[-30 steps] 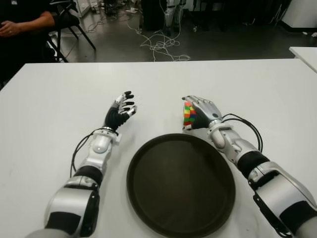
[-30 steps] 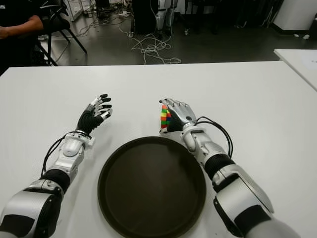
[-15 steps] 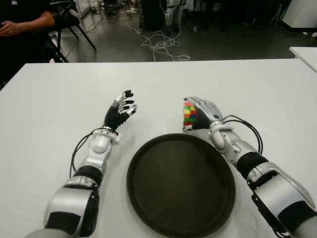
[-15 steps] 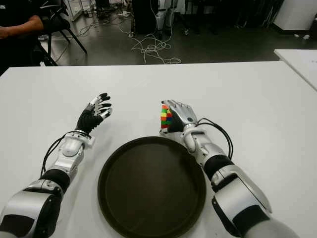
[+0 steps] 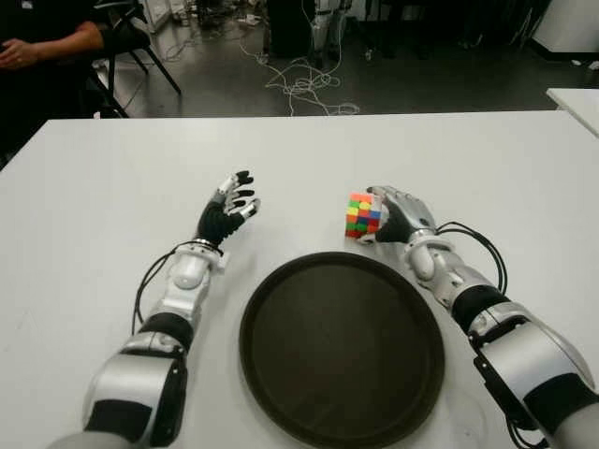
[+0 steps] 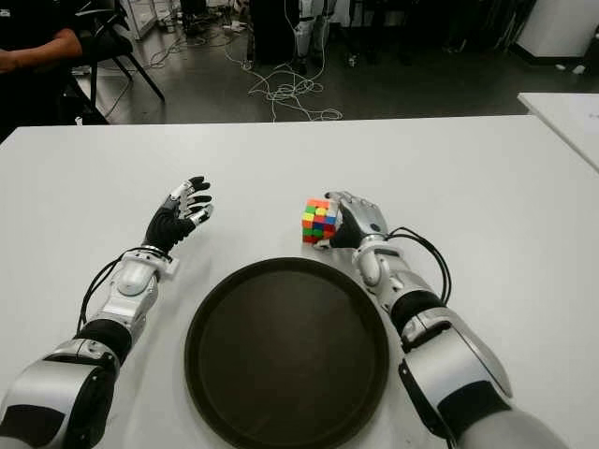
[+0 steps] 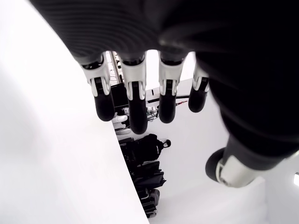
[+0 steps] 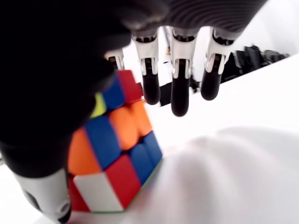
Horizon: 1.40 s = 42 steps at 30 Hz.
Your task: Pick up the Rubik's Cube and put it in the plate
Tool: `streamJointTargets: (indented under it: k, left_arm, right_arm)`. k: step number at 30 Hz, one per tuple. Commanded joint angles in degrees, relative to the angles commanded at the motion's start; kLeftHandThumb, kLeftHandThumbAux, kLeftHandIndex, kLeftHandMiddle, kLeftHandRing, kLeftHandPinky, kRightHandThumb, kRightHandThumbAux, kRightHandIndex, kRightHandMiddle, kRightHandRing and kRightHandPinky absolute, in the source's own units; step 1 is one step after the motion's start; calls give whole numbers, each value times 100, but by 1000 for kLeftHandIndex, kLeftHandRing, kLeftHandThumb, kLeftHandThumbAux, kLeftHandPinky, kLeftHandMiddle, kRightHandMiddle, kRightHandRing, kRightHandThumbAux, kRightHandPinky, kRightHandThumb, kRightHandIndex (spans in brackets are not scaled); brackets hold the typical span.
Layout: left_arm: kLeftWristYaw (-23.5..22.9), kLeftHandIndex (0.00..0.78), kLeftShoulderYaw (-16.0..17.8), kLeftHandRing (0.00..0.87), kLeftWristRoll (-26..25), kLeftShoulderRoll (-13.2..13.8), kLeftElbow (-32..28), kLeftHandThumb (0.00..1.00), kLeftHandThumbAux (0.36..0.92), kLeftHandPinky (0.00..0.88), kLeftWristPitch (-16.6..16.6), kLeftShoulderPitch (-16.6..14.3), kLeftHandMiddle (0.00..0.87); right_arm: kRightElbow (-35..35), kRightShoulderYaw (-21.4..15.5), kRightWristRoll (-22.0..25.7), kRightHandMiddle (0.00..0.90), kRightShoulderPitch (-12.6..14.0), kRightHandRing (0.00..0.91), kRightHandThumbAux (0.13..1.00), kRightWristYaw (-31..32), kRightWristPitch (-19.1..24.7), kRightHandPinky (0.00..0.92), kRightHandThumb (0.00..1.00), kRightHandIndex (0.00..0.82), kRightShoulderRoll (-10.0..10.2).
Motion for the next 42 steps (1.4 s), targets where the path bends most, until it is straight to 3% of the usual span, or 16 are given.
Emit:
streamJointTargets:
  k: [17, 25, 42]
  left_arm:
    - [67, 114, -46, 174, 62, 1, -3, 84, 677, 174, 116, -14, 162]
    - [102, 111, -76, 174, 98, 5, 2, 59, 666, 171, 116, -22, 162]
    - [119, 117, -74, 183, 87, -11, 16, 51, 683, 190, 45, -21, 163]
  right_arm:
    - [160, -109, 148, 229, -7, 212, 693, 338, -148, 149, 0, 224, -41]
    - [171, -90, 125, 255, -5, 238, 738, 371, -246, 187, 0, 277, -72]
    - [212, -21, 52, 236, -1, 238, 728, 355, -294, 197, 0, 231, -75]
